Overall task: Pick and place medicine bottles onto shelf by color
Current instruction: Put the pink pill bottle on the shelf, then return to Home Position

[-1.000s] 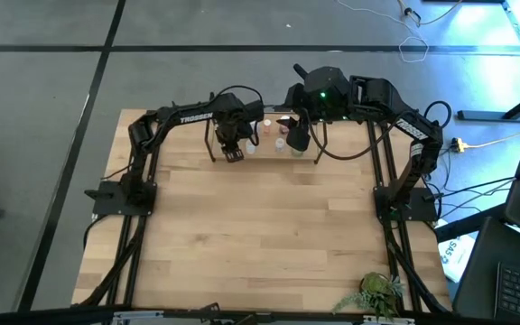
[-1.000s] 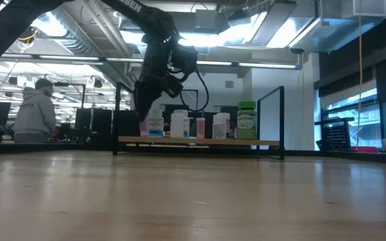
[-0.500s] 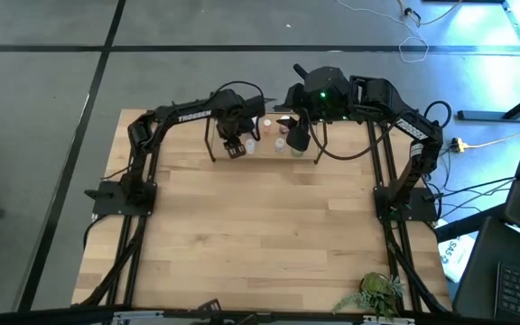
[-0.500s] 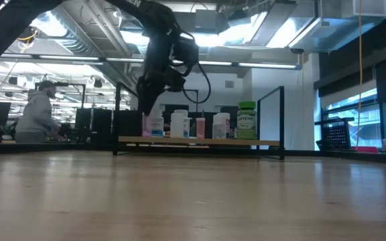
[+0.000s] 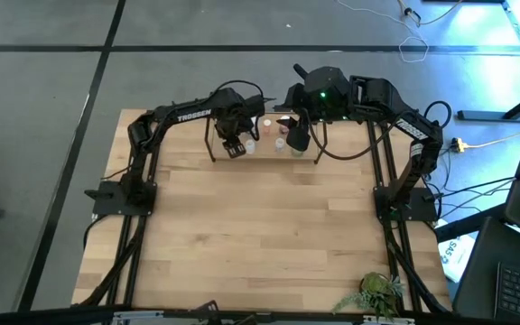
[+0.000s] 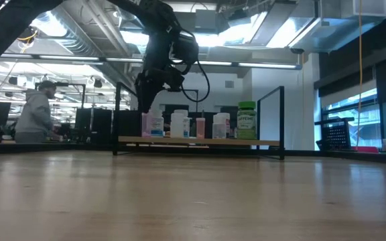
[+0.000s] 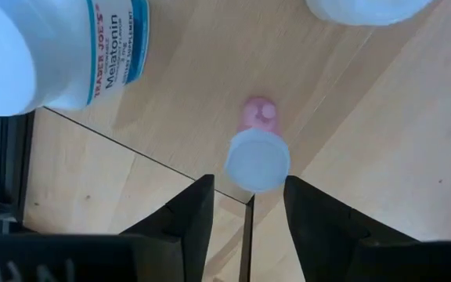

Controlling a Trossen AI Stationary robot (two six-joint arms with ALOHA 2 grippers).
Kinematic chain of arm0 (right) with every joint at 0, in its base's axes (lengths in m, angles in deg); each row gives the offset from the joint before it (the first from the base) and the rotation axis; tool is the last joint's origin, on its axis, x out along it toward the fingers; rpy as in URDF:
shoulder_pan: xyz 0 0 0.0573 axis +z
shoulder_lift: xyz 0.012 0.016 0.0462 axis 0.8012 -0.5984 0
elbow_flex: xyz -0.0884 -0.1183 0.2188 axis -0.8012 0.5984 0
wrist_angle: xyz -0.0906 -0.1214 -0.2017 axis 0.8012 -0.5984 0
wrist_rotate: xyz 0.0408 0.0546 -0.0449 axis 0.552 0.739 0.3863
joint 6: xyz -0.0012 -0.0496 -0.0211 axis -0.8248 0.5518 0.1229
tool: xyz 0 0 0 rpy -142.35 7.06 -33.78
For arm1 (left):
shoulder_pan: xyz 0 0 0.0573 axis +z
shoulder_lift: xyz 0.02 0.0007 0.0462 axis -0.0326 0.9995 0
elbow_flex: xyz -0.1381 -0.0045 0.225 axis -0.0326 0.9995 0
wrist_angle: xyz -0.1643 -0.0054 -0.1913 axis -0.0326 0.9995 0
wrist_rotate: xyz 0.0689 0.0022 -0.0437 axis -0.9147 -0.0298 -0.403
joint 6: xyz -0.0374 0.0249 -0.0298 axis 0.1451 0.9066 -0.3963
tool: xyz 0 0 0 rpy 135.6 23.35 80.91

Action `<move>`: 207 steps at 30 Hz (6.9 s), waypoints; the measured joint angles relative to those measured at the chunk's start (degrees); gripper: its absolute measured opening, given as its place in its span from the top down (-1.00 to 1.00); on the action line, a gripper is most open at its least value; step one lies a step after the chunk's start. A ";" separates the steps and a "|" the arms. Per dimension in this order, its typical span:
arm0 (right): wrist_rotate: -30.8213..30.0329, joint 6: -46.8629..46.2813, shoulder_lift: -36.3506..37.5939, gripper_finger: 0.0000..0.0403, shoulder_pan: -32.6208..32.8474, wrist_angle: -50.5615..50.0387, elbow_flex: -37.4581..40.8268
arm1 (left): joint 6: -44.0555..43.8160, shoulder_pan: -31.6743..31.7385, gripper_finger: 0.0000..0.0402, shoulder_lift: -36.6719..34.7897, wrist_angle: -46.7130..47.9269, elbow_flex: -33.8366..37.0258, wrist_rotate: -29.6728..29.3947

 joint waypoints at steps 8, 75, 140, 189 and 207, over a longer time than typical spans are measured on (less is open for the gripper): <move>0.00 -0.09 0.00 -0.06 0.02 0.00 0.00 | 1.06 0.00 0.26 -0.03 1.17 -2.82 0.05; 0.90 0.41 1.76 0.55 2.56 3.92 0.02 | -18.34 -29.68 1.00 -95.18 -13.32 37.58 -15.44; -26.09 -5.09 96.57 0.98 52.94 69.71 110.42 | -0.38 -29.66 1.00 -115.10 -59.74 82.71 -4.63; -31.04 0.02 100.72 0.94 52.65 81.33 132.47 | -0.33 -29.62 0.99 -115.10 -77.60 102.49 4.28; -31.04 -0.04 100.72 0.94 52.65 81.40 132.47 | -0.31 -29.62 0.93 -115.10 -77.49 102.47 4.21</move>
